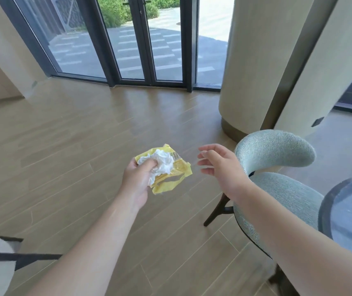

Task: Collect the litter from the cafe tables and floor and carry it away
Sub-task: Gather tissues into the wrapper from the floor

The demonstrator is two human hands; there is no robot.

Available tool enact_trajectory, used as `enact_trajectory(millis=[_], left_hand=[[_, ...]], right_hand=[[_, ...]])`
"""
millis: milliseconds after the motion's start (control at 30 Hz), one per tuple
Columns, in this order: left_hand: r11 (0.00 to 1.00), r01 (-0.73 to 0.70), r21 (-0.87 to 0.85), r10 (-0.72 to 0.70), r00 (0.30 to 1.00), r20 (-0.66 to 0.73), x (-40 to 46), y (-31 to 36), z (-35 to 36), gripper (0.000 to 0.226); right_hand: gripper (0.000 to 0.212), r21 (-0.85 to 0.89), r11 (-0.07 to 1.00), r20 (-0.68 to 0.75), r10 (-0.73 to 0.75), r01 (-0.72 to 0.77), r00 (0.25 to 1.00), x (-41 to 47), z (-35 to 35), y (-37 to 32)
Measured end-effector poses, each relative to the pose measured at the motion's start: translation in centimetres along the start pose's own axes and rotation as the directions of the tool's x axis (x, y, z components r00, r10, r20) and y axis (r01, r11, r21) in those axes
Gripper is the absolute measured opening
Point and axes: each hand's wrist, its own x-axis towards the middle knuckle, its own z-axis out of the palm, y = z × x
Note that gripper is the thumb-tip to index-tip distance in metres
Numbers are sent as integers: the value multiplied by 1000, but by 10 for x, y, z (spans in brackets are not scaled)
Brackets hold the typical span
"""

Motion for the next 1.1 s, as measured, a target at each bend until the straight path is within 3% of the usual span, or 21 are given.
enact_trajectory(millis=[333, 500, 700, 1100], left_hand=[[998, 57, -27, -51, 983, 177, 147, 28, 18, 19], [996, 87, 22, -89, 947, 310, 243, 70, 22, 35], [993, 112, 23, -112, 903, 416, 335, 119, 35, 20], [992, 123, 21, -116, 848, 517, 414, 139, 70, 20]], right_hand=[[21, 11, 1000, -214, 20, -18, 977, 110, 27, -2], [18, 71, 997, -332, 60, -38, 942, 180, 73, -13], [25, 40, 999, -407, 43, -29, 912, 246, 120, -31], [14, 14, 1000, -502, -14, 24, 865, 316, 123, -43]])
